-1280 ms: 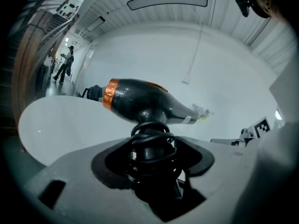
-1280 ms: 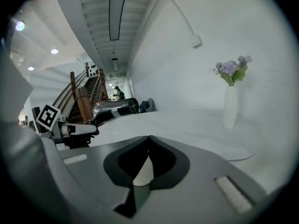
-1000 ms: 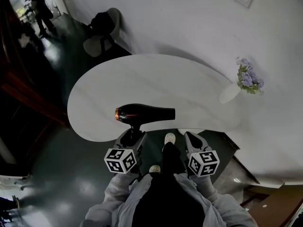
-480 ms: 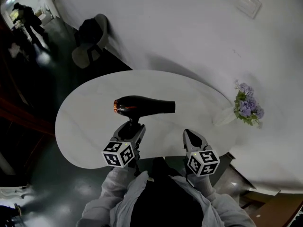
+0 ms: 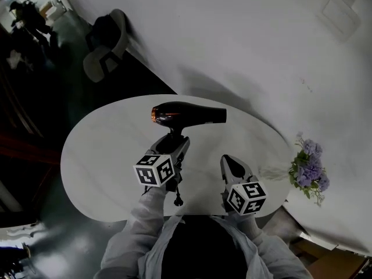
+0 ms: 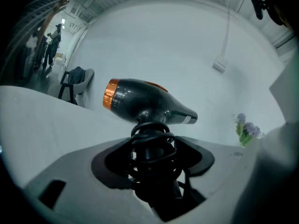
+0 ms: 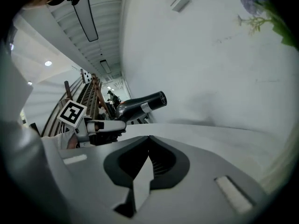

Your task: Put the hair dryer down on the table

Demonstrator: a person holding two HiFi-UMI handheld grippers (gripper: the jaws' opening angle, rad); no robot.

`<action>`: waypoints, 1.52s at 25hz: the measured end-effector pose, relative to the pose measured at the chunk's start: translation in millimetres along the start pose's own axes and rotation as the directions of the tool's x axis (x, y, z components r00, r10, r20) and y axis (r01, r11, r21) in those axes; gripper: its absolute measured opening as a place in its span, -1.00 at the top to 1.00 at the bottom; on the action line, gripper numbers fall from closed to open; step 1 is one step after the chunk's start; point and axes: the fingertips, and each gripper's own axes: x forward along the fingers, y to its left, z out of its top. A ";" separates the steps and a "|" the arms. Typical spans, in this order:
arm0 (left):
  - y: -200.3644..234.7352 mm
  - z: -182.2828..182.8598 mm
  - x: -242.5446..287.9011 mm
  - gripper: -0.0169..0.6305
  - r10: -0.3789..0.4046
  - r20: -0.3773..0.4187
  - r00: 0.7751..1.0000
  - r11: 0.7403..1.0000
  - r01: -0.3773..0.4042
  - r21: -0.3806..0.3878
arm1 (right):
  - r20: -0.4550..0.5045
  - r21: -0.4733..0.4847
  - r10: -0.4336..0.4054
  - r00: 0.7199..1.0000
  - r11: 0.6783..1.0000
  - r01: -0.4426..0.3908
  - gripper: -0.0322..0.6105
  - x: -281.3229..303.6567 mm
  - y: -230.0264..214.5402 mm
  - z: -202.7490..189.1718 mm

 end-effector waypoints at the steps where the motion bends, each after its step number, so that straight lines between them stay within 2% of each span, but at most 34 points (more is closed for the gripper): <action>1: 6.5 -1.9 12.0 0.08 0.006 -0.013 1.000 1.000 -0.006 -0.010 | -0.010 0.011 0.002 1.000 1.000 -0.002 0.87 6.6 -4.7 -3.7; 6: 46.9 -4.6 69.8 0.08 0.055 -0.061 0.997 0.997 -0.058 -0.046 | -0.060 0.055 0.000 0.998 0.998 0.004 0.87 41.3 -33.9 -18.6; 14: 89.2 -27.2 115.2 0.08 0.150 -0.173 0.973 0.987 -0.157 -0.025 | -0.125 0.104 0.003 0.992 0.994 0.010 0.87 72.1 -65.2 -38.6; 17: 94.1 -33.4 122.1 0.08 0.177 -0.209 0.962 0.984 -0.177 0.021 | -0.139 0.121 0.014 0.990 0.993 0.003 0.87 78.6 -68.2 -41.9; 23: 97.7 -36.5 129.7 0.08 0.246 -0.223 0.943 0.966 -0.222 0.129 | -0.141 0.132 0.009 0.990 0.991 0.010 0.87 84.3 -77.3 -43.7; 29: 94.5 -37.9 128.7 0.05 0.224 -0.234 0.946 0.970 -0.194 0.144 | -0.113 0.136 0.001 0.994 0.991 0.015 0.87 80.6 -78.6 -41.6; 32: 90.4 -33.5 120.9 -0.30 0.213 -0.233 0.949 0.970 -0.176 0.170 | -0.095 0.127 0.003 0.995 0.992 0.009 0.87 75.5 -75.7 -39.6; 34: 83.8 -32.4 112.8 -0.40 0.194 -0.242 0.951 0.970 -0.148 0.194 | -0.079 0.119 0.009 0.997 0.993 0.000 0.87 70.7 -71.0 -37.0; 38: 72.4 -28.6 87.1 -0.40 0.153 -0.245 0.957 0.975 -0.106 0.196 | -0.019 0.103 0.023 1.000 0.994 -0.021 0.87 59.6 -56.1 -26.0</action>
